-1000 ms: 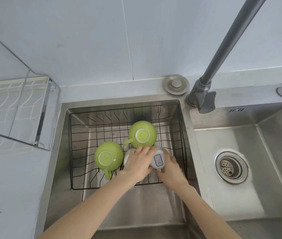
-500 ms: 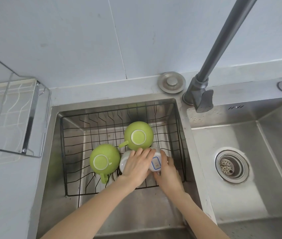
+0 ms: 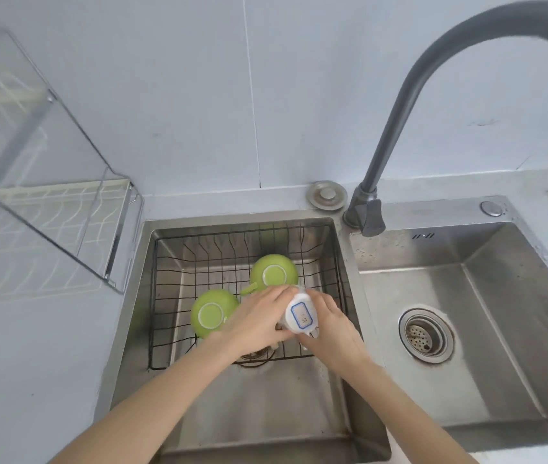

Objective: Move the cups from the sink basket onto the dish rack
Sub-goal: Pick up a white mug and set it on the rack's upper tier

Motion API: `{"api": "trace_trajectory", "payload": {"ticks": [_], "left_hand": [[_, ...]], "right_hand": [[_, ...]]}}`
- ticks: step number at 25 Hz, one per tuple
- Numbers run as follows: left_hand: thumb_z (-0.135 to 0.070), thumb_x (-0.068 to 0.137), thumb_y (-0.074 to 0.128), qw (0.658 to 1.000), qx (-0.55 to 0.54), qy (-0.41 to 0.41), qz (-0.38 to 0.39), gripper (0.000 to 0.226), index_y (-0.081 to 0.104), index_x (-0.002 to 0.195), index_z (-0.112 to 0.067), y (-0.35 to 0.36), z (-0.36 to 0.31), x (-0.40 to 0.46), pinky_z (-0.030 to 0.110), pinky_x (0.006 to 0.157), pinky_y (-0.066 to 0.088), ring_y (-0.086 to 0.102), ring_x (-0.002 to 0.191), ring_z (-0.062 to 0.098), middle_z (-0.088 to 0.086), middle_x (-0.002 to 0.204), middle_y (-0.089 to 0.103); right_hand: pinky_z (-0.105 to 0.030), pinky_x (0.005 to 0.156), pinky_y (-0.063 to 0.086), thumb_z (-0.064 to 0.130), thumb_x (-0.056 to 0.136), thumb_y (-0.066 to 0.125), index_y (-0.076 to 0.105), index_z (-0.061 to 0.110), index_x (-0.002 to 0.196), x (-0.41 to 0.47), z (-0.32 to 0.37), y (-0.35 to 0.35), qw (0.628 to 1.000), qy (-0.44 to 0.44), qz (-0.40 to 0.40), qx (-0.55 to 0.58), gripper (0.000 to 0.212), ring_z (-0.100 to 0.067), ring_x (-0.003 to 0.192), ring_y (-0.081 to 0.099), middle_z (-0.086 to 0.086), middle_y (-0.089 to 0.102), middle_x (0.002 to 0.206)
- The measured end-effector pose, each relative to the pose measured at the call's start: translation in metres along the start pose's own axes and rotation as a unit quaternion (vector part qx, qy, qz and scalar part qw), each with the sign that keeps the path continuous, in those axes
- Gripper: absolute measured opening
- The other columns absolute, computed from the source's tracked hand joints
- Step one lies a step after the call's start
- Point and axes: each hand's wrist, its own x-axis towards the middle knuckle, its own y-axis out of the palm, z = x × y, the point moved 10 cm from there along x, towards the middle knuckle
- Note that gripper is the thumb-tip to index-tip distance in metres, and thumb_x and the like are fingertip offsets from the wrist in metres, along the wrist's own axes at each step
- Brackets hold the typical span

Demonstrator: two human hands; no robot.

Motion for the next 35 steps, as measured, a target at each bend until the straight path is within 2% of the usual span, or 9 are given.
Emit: {"api": "trace_trajectory", "payload": {"ticks": [4, 7, 12, 15, 19, 22, 25, 32, 35], "left_hand": [[-0.042, 0.077, 0.064, 0.997, -0.055, 0.008, -0.050, 0.062, 0.039, 0.130, -0.024, -0.038, -0.010, -0.040, 0.020, 0.096, 0.035, 0.043, 0.124, 0.010, -0.008, 0.135, 0.047], [-0.038, 0.074, 0.069, 0.987, -0.115, -0.016, -0.107, 0.064, 0.041, 0.130, -0.024, -0.065, -0.008, -0.074, 0.012, 0.096, 0.033, 0.043, 0.120, 0.003, -0.012, 0.131, 0.046], [-0.046, 0.063, 0.068, 0.956, -0.202, -0.064, -0.202, 0.066, 0.047, 0.124, -0.032, -0.112, 0.001, -0.139, 0.022, 0.096, 0.045, 0.051, 0.107, -0.005, -0.022, 0.121, 0.052], [-0.046, 0.060, 0.062, 0.935, -0.239, -0.078, -0.249, 0.065, 0.049, 0.122, -0.031, -0.136, 0.008, -0.172, 0.022, 0.094, 0.048, 0.057, 0.106, 0.003, -0.015, 0.120, 0.057], [-0.043, 0.060, 0.063, 0.916, -0.276, -0.088, -0.278, 0.060, 0.042, 0.115, -0.049, -0.161, 0.026, -0.208, 0.005, 0.092, 0.042, 0.054, 0.107, -0.010, -0.032, 0.114, 0.057], [-0.042, 0.060, 0.064, 0.900, -0.313, -0.086, -0.292, 0.054, 0.043, 0.110, -0.046, -0.181, 0.047, -0.230, -0.002, 0.088, 0.038, 0.051, 0.108, -0.017, -0.044, 0.107, 0.056], [-0.042, 0.061, 0.062, 0.899, -0.317, -0.064, -0.295, 0.052, 0.044, 0.110, -0.043, -0.207, 0.064, -0.252, -0.002, 0.090, 0.037, 0.052, 0.109, -0.013, -0.041, 0.111, 0.056], [-0.045, 0.059, 0.068, 0.915, -0.270, 0.005, -0.299, 0.061, 0.041, 0.113, -0.043, -0.269, 0.105, -0.298, -0.004, 0.087, 0.036, 0.049, 0.109, -0.017, -0.044, 0.109, 0.053], [-0.043, 0.058, 0.072, 0.919, -0.253, 0.020, -0.302, 0.060, 0.042, 0.111, -0.044, -0.297, 0.125, -0.311, -0.002, 0.087, 0.039, 0.050, 0.108, -0.017, -0.043, 0.104, 0.056]], "right_hand": [[-0.035, 0.093, 0.047, 0.034, 0.081, 0.064, 0.027, 0.020, 0.142, -0.028, 0.041, -0.017, 0.995, -0.090, 0.018, -0.022, 0.073, -0.020, 0.123, 0.048, 0.001, 0.041, 0.139], [-0.033, 0.103, 0.044, 0.029, 0.082, 0.064, 0.024, 0.022, 0.145, -0.043, 0.066, -0.029, 0.988, -0.133, 0.061, 0.044, 0.074, -0.017, 0.123, 0.050, 0.001, 0.045, 0.139], [0.001, 0.087, 0.041, 0.007, 0.087, 0.055, 0.038, 0.023, 0.138, -0.068, 0.122, -0.049, 0.966, -0.230, 0.085, 0.087, 0.056, -0.007, 0.115, 0.052, 0.010, 0.054, 0.125], [0.005, 0.085, 0.036, 0.009, 0.081, 0.065, 0.043, 0.024, 0.134, -0.078, 0.163, -0.054, 0.951, -0.300, 0.055, 0.057, 0.060, 0.006, 0.102, 0.051, 0.016, 0.052, 0.122], [0.004, 0.088, 0.036, 0.011, 0.078, 0.070, 0.044, 0.026, 0.131, -0.085, 0.208, -0.049, 0.941, -0.330, 0.046, 0.064, 0.061, 0.023, 0.097, 0.046, 0.009, 0.056, 0.125], [-0.003, 0.093, 0.041, 0.011, 0.078, 0.070, 0.046, 0.040, 0.118, -0.092, 0.243, -0.047, 0.936, -0.330, 0.029, 0.118, 0.054, 0.011, 0.103, 0.053, 0.003, 0.059, 0.124], [-0.014, 0.099, 0.044, 0.011, 0.080, 0.069, 0.039, 0.051, 0.108, -0.102, 0.282, -0.043, 0.927, -0.342, 0.000, 0.156, 0.058, -0.002, 0.110, 0.056, 0.002, 0.058, 0.124], [-0.005, 0.093, 0.042, 0.014, 0.079, 0.069, 0.042, 0.045, 0.111, -0.111, 0.370, -0.026, 0.914, -0.357, -0.070, 0.178, 0.052, 0.004, 0.107, 0.051, 0.000, 0.057, 0.122], [-0.004, 0.089, 0.044, 0.016, 0.079, 0.070, 0.048, 0.027, 0.124, -0.108, 0.402, -0.025, 0.916, -0.355, -0.097, 0.158, 0.051, -0.001, 0.104, 0.056, -0.002, 0.058, 0.123]]}}
